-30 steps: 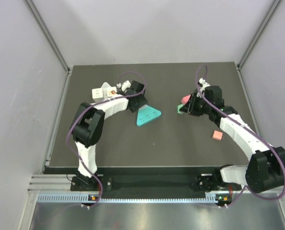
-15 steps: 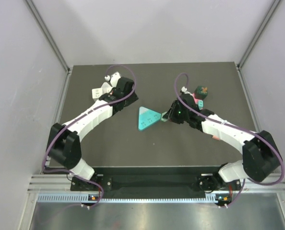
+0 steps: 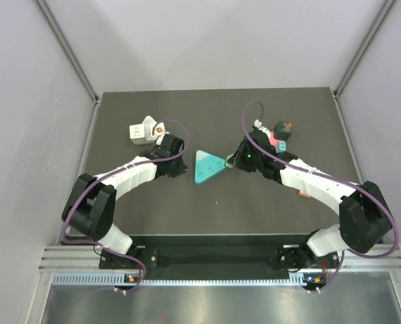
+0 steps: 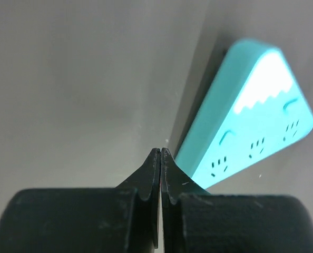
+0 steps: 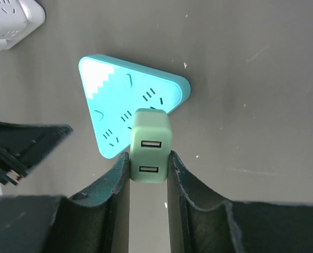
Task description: Insert the plug
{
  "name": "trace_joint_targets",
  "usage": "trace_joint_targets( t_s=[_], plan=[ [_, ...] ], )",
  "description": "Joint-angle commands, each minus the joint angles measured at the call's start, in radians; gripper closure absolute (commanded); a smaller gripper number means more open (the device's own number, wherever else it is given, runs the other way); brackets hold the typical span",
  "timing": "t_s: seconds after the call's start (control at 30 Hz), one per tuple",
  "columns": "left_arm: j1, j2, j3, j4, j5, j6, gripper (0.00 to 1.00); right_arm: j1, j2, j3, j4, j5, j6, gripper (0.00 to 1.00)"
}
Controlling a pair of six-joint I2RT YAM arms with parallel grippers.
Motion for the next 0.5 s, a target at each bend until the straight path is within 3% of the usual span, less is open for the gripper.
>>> trace_joint_targets(
  t_s=[0.0, 0.27, 0.33, 0.47],
  plan=[
    [-0.050, 0.027, -0.030, 0.108, 0.104, -0.049, 1.00, 0.008, -0.023, 0.062, -0.017, 0.031, -0.048, 1.00],
    [-0.270, 0.029, -0.056, 0.189, 0.112, -0.177, 1.00, -0.009, -0.018, 0.093, -0.102, 0.059, -0.129, 1.00],
    [-0.285, 0.017, -0.044, 0.118, 0.114, -0.186, 1.00, -0.011, -0.007, 0.105, -0.120, 0.065, -0.143, 1.00],
    [-0.281, -0.101, -0.025, -0.022, -0.012, -0.133, 1.00, -0.012, 0.022, 0.131, -0.133, 0.062, -0.166, 1.00]
  ],
)
